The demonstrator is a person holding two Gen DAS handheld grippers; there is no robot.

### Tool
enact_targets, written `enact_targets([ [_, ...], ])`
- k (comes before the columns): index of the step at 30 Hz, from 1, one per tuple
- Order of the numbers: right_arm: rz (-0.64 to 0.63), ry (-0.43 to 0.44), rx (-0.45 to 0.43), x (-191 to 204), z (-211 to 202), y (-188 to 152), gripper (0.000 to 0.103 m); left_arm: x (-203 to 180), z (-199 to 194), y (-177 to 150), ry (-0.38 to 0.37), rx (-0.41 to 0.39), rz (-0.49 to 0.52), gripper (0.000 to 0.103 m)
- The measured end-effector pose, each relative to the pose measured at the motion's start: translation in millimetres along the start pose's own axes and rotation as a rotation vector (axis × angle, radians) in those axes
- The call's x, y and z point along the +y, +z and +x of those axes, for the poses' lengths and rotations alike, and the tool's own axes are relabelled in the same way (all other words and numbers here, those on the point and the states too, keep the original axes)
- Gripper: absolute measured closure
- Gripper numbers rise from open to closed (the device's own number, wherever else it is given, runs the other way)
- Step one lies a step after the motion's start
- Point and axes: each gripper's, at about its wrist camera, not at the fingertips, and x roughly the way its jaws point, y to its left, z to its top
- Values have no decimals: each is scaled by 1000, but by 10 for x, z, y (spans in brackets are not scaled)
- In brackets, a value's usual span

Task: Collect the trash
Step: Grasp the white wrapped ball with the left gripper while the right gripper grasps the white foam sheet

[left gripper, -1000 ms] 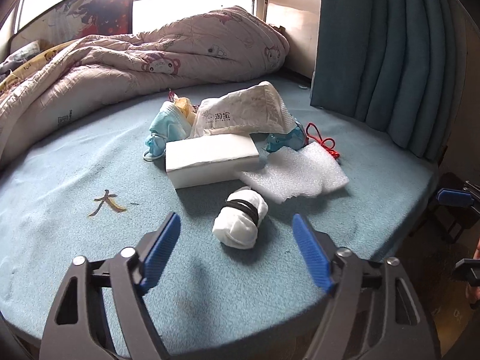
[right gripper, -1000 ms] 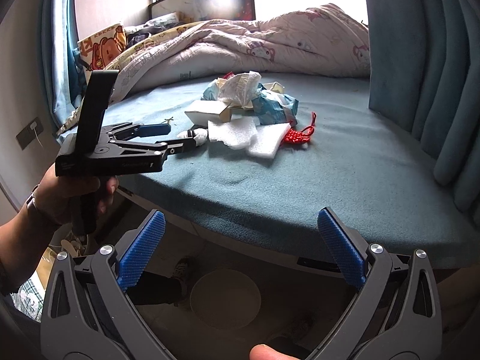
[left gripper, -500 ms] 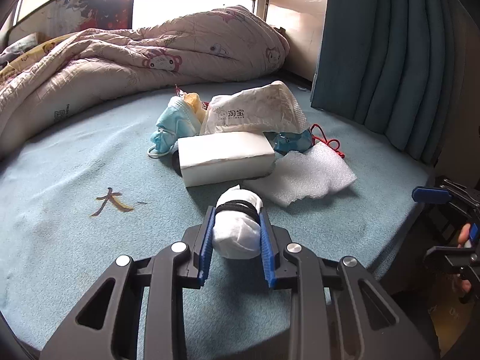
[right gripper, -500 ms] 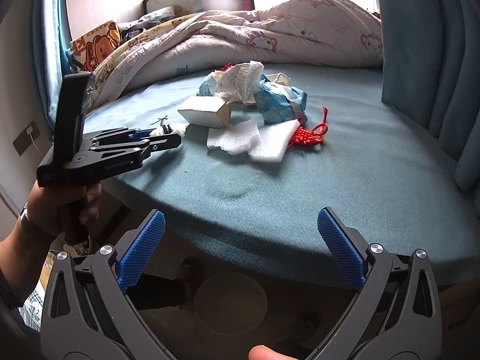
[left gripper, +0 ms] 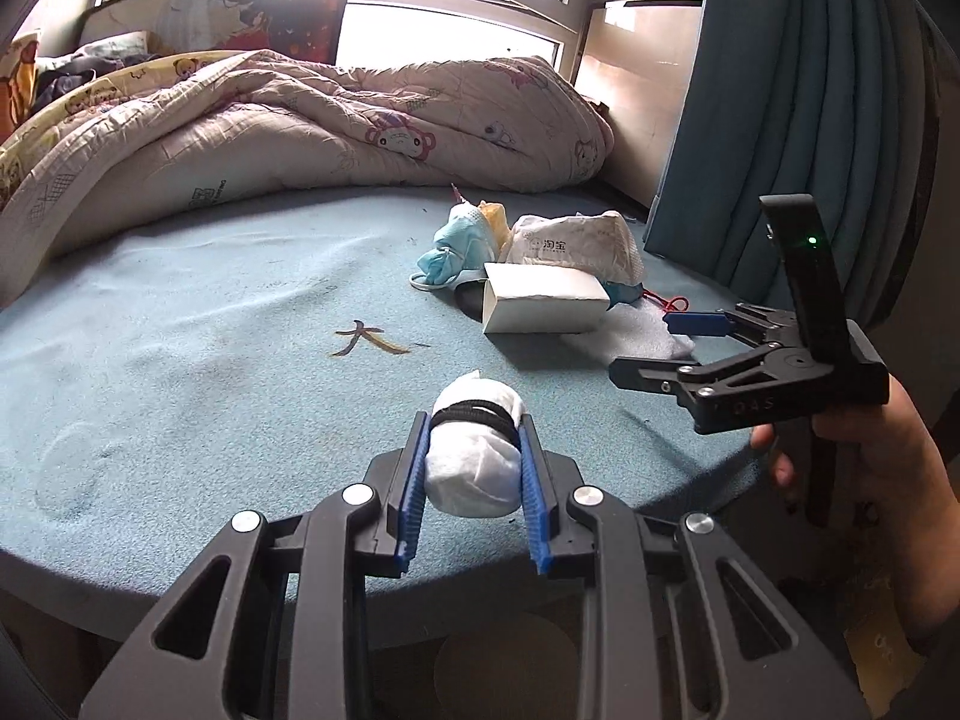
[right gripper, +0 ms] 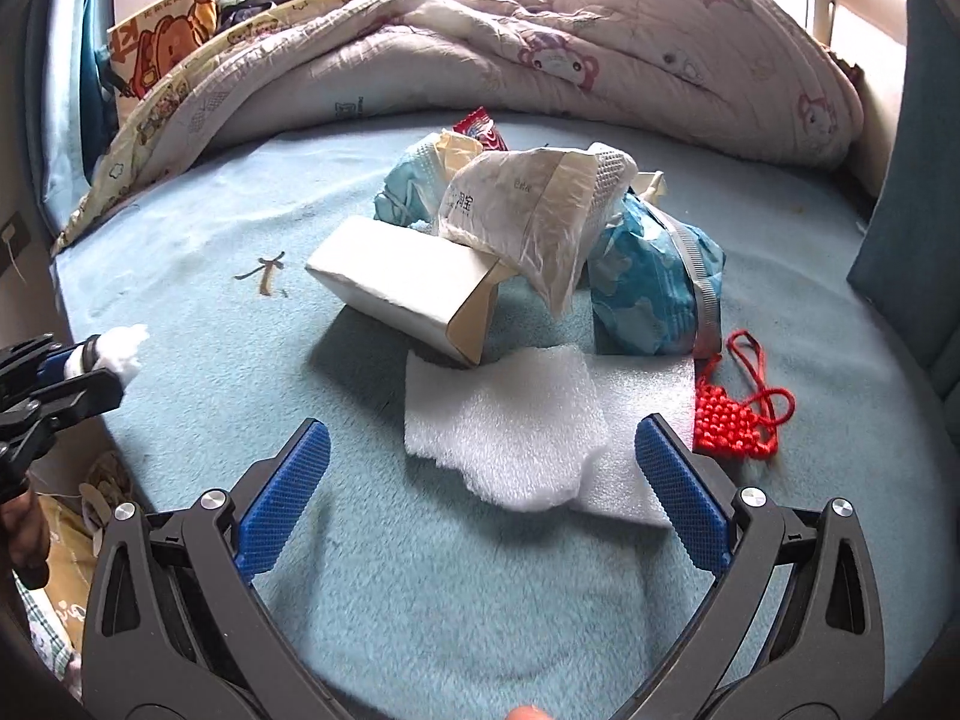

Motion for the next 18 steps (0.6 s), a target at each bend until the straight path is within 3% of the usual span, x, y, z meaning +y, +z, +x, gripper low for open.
enact_targets([
  [4,-38,-72,16,66,122,46,7,58,4,-51,3,11,0,77],
  [5,-46,-73,6,82,115,35,11,67,-2,-69,3,13,-2,77],
  [8,-46,-85,-10,43,69,23,38,62,-40,-100,-6,13,-8,77],
  [13,-27,-18,-15,-30,-90,9,48,2,-173,-119,7,3,0,77],
  [18,-29,-4,-55,-7,-424,-48,49,-79,-358,-120,19,-12,2,77],
])
